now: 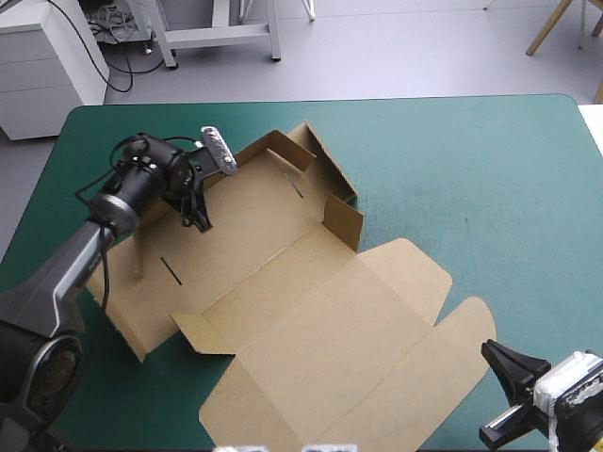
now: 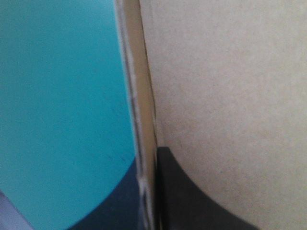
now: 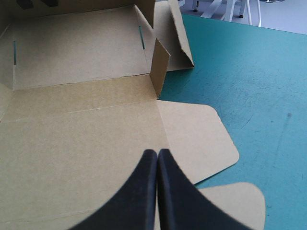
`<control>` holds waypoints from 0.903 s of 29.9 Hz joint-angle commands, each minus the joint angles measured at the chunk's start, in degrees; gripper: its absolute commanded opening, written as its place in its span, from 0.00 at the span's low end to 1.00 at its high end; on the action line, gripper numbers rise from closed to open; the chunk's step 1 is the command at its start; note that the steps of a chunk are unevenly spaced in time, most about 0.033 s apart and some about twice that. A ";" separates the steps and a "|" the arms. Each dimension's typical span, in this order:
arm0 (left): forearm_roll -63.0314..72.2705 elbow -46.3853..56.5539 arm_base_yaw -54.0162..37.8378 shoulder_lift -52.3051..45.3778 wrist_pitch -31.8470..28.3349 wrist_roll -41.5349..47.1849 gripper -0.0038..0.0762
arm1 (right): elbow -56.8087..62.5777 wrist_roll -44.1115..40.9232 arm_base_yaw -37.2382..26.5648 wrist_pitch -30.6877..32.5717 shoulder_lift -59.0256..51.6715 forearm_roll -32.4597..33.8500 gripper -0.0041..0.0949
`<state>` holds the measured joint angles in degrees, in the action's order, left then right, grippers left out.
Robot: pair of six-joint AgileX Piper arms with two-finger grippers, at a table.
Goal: Fold the box
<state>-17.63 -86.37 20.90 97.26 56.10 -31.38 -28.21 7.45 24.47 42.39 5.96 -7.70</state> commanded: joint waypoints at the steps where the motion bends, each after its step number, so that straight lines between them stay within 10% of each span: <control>1: -9.33 -2.18 5.37 -0.62 -8.03 -0.50 0.04 | -1.51 0.60 -0.22 -4.47 0.76 -0.42 0.02; 27: -44.77 7.74 31.37 -5.68 -14.42 20.03 0.04 | -1.51 0.60 -0.22 -4.47 0.76 -0.42 0.02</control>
<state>-51.87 -81.20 49.59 96.33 44.25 -17.27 -28.21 7.45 24.47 42.39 5.96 -7.77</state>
